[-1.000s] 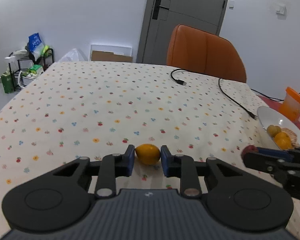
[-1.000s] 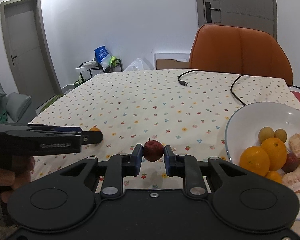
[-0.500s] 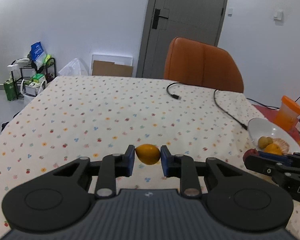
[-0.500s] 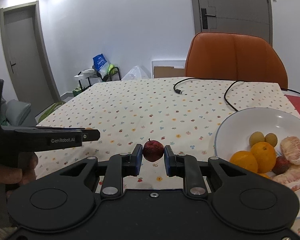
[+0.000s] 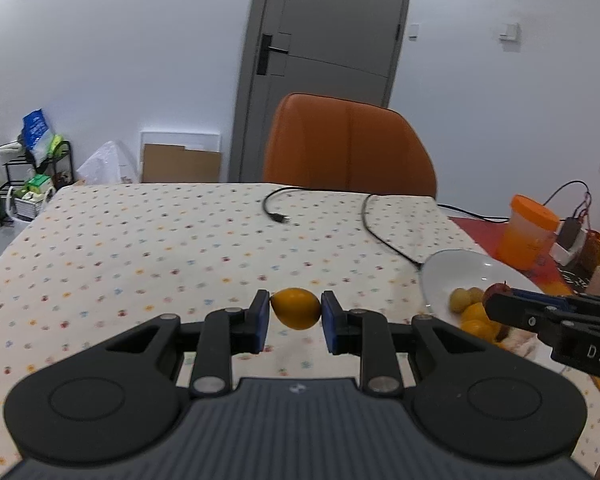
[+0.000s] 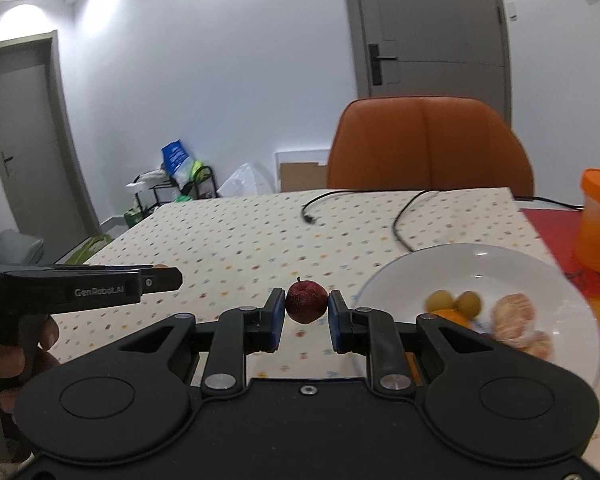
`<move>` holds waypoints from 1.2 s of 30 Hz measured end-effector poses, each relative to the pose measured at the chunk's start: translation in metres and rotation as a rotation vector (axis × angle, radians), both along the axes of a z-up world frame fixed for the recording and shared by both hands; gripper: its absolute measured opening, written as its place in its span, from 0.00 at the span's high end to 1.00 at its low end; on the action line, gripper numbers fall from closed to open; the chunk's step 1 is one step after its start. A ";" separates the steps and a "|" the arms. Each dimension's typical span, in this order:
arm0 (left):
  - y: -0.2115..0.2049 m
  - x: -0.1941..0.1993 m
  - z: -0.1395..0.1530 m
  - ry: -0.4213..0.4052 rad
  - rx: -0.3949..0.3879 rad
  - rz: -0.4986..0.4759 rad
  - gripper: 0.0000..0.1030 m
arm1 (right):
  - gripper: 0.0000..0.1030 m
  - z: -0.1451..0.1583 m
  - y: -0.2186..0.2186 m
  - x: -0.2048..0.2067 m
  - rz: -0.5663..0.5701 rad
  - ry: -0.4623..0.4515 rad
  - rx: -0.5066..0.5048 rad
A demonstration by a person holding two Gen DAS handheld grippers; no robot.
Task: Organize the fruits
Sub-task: 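Carry the red plum into the white bowl with the right tool while the left tool carries the kumquat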
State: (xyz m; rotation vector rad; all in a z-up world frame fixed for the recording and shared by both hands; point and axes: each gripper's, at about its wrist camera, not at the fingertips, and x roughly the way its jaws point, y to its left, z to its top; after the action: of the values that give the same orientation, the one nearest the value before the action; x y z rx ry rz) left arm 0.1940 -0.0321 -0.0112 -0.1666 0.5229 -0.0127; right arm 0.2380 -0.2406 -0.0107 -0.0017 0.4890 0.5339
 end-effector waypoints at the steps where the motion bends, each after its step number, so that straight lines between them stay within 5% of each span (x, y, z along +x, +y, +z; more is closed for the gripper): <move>1: -0.003 0.001 0.001 -0.001 -0.002 -0.006 0.75 | 0.79 0.001 -0.004 0.000 -0.008 -0.003 0.000; 25: -0.082 0.032 0.005 -0.014 0.015 -0.177 0.75 | 0.79 0.000 -0.092 0.004 -0.193 -0.018 0.009; 36: -0.067 0.031 -0.002 0.023 0.048 -0.118 0.71 | 0.79 -0.010 -0.120 0.005 -0.257 0.000 0.018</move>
State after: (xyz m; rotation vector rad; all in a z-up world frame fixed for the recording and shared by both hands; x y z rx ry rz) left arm 0.2247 -0.0989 -0.0131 -0.0889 0.5554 -0.1136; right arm 0.2427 -0.3609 -0.0203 0.0772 0.4764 0.2865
